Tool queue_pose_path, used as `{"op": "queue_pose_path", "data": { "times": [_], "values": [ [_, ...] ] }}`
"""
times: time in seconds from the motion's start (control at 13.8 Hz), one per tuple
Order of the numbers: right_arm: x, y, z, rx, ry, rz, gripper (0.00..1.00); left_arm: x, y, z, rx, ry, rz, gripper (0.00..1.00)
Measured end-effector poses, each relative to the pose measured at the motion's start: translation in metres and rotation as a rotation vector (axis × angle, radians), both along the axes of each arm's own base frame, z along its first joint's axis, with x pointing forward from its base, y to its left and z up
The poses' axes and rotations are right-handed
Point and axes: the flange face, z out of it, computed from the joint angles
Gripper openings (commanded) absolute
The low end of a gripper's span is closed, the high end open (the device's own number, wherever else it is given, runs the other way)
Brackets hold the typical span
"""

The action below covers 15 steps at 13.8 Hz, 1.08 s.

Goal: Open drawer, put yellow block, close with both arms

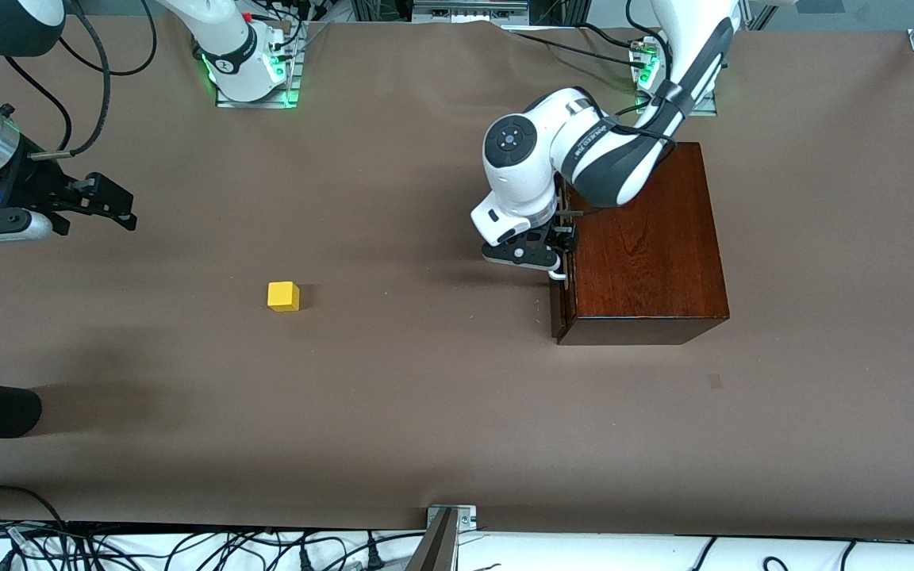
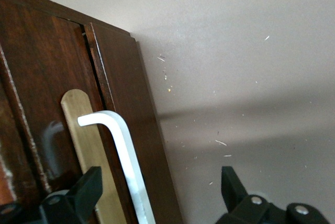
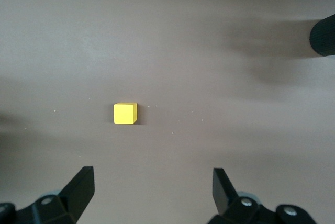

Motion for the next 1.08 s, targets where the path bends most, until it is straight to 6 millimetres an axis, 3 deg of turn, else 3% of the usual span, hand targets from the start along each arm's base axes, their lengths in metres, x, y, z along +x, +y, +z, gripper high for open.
{"op": "queue_pose_path", "data": {
  "times": [0.43, 0.8, 1.08],
  "values": [
    [0.001, 0.0, -0.002, -0.003, 0.003, 0.043, 1.0, -0.004, -0.006, -0.004, 0.013, -0.02, 0.015, 1.0],
    [0.014, 0.005, -0.037, -0.016, 0.063, 0.049, 1.0, -0.018, -0.014, -0.011, 0.053, -0.004, 0.043, 1.0],
    [0.016, 0.014, -0.052, -0.021, 0.097, 0.093, 1.0, -0.028, -0.017, -0.024, 0.088, 0.021, 0.056, 1.0]
  ]
}}
